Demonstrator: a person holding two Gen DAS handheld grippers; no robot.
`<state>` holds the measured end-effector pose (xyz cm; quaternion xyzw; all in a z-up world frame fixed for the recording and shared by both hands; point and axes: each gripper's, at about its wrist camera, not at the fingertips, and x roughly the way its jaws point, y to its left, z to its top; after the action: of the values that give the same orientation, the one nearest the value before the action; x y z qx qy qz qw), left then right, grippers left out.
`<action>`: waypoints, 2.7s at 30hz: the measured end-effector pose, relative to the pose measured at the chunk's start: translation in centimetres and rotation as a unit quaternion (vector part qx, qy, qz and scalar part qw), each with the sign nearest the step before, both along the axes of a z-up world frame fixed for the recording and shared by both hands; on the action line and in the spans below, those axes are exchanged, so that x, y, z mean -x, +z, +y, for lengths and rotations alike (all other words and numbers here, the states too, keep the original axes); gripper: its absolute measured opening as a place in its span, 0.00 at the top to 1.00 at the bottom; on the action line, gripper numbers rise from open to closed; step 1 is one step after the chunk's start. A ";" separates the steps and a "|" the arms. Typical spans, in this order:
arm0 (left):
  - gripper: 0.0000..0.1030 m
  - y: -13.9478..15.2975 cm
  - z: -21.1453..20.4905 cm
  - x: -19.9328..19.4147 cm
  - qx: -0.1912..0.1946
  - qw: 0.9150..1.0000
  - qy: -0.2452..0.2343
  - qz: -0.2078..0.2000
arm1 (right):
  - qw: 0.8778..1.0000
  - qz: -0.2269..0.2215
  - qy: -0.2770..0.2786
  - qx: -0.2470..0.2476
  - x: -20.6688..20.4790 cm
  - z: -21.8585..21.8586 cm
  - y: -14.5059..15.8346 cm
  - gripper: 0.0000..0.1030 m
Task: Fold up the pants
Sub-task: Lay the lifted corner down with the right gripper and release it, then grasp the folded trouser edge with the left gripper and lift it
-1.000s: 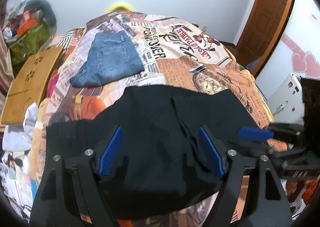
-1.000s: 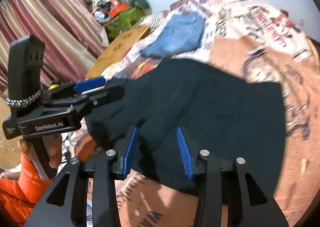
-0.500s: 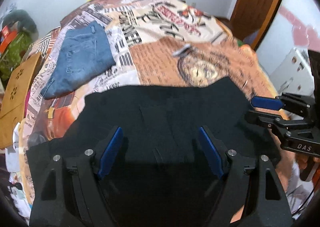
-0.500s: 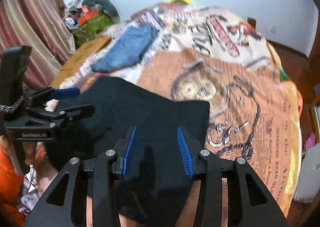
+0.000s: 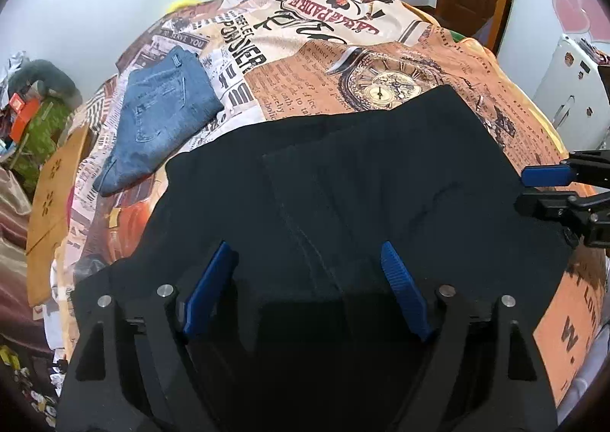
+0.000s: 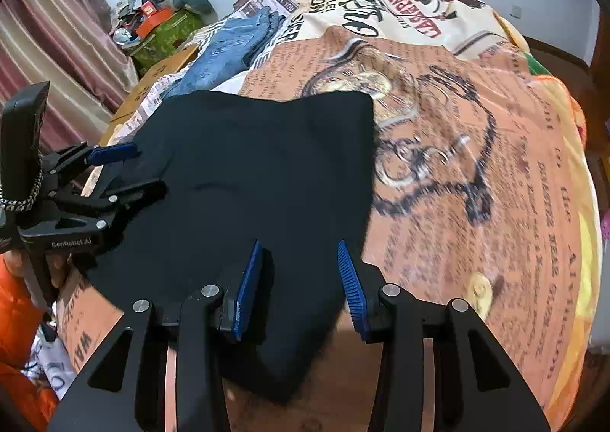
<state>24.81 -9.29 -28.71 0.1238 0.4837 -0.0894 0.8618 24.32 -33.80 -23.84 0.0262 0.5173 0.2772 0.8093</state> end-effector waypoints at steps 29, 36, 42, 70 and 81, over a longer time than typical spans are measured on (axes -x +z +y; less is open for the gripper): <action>0.14 4.0 19.4 9.5 0.090 0.967 0.238 -0.022 | 0.992 -0.101 0.070 -0.032 2.5 8.3 8.5 0.53; 0.14 0.9 25.7 12.7 0.178 0.931 0.318 0.019 | 0.989 -0.092 0.113 -0.015 3.0 12.4 7.1 0.53; 0.14 -2.2 27.2 13.7 0.256 0.906 0.332 0.061 | 0.991 -0.067 0.115 -0.005 3.1 13.8 5.3 0.53; 0.31 -5.7 26.0 8.4 0.265 0.884 0.379 0.073 | 0.992 -0.029 0.122 0.003 2.5 14.8 2.2 0.46; 0.69 -2.7 24.0 7.9 0.124 0.928 0.350 -0.002 | 0.992 -0.026 0.122 -0.004 2.6 14.8 2.3 0.46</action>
<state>16.90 14.69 -31.43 -0.1611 0.4792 0.1595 0.8479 21.71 -19.04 -21.56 -0.0411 0.4941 0.3761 0.7828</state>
